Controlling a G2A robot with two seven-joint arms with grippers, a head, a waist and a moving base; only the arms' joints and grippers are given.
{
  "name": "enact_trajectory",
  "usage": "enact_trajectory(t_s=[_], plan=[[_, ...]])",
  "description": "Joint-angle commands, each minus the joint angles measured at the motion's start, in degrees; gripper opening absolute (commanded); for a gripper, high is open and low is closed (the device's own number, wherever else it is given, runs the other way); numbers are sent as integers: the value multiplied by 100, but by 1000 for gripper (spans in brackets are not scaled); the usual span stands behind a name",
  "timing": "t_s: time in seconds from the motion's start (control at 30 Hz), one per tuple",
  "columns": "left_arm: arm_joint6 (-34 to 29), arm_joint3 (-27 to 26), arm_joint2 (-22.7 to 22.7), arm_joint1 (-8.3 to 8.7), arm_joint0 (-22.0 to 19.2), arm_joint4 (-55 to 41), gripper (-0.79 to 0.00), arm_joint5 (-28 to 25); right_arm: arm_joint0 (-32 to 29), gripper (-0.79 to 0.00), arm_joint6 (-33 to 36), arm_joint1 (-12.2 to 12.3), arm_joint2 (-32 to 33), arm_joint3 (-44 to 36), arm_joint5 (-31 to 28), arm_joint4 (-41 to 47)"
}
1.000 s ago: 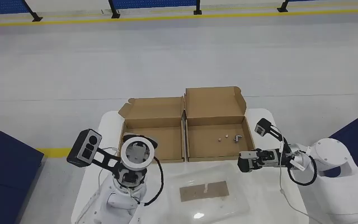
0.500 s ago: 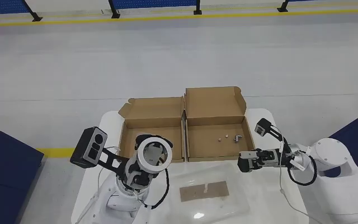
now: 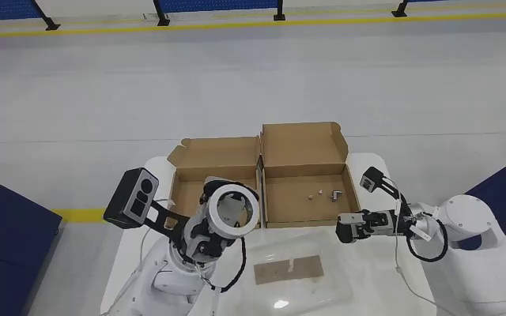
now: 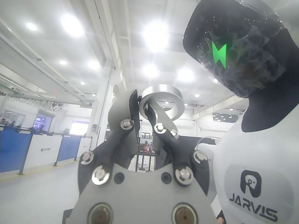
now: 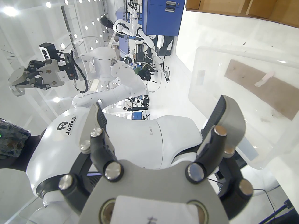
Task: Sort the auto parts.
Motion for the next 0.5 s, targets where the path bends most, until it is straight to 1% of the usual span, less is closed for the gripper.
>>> enact_trajectory(t_s=[0.0, 0.2, 0.47], plan=[[-31, 2, 34, -27, -89, -30, -785, 45, 0, 0, 0, 0, 0, 0, 0, 0], [-103, 29, 149, -102, -223, -60, -785, 63, 0, 0, 0, 0, 0, 0, 0, 0], [-142, 32, 189, -175, -226, -83, -785, 65, 0, 0, 0, 0, 0, 0, 0, 0]])
